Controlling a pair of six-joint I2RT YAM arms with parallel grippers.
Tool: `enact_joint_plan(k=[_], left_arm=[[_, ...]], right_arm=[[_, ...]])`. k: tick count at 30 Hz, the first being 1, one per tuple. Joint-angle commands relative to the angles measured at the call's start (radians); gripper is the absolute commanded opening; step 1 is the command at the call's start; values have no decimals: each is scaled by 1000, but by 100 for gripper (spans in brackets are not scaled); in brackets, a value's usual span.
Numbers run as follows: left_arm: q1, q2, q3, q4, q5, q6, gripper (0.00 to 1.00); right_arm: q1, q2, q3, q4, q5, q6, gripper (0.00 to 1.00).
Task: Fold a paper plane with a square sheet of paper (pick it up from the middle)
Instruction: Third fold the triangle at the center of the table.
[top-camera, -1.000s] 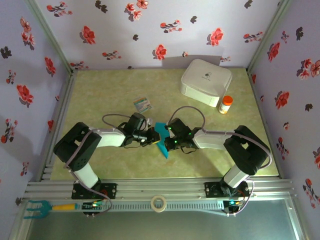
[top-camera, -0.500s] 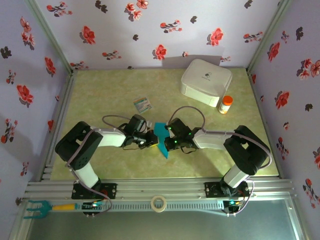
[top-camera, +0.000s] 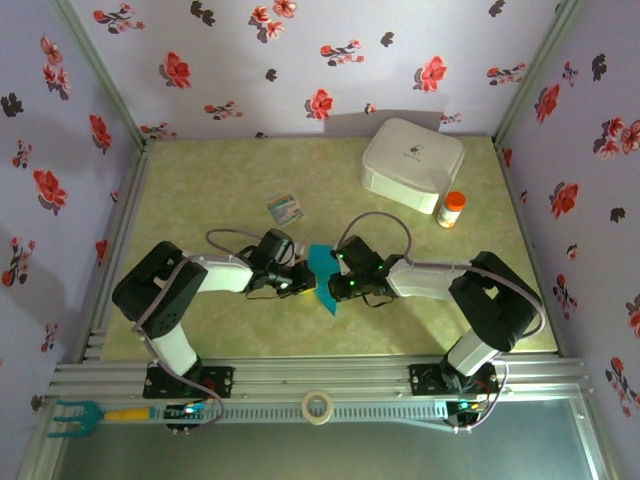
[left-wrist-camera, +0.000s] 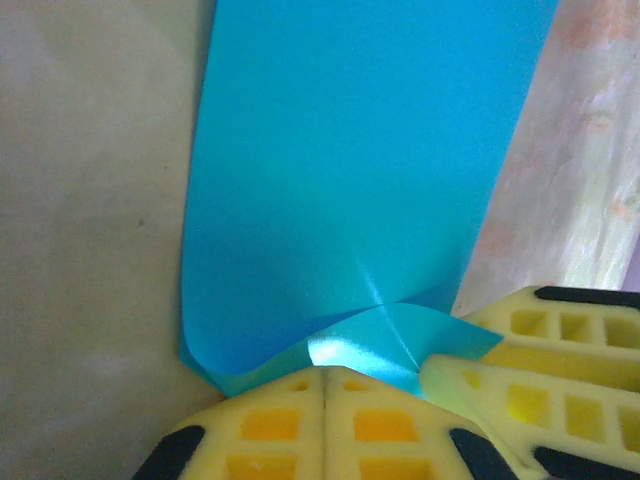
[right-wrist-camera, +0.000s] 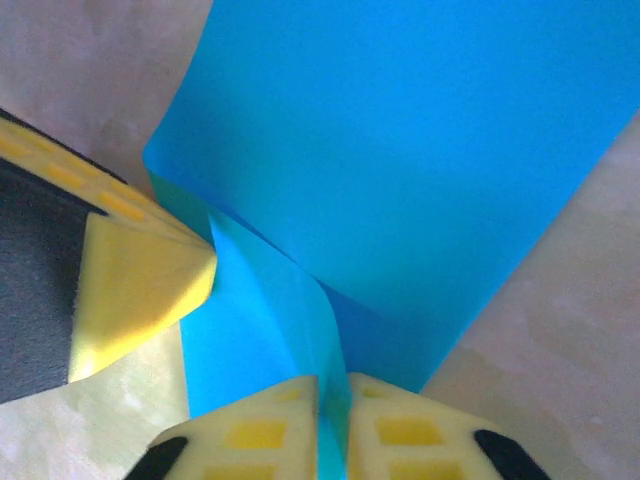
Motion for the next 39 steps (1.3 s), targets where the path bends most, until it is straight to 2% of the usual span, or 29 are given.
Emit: enact_joint_plan(k=[1,6,8,13,16,29,39], left_arm=[[-5,23,12,-43,-28,27,0],[-5,16,13,-38,-26,25,0],[-5,14,13,-35,-25,24,0],[-5,13,16,-33,-24,21,0],[-5,13,15,-33,-24,21,0],[-5,11,14,-32,-22,22,0],[-5,8,12,-34,-22,22,0]], right_arm=[[-28,-81,7,-28,-15,48,27],[-41,-125,0,-6,-104,118,32],[-40,-114,3,10,-154,144,31],[-31,-63,-5,81,-280,202,13],[-15,-30,3,93,-317,214,7],[30,84,105,-27,-267,174,5],[30,121,77,-44,-249,165,6]])
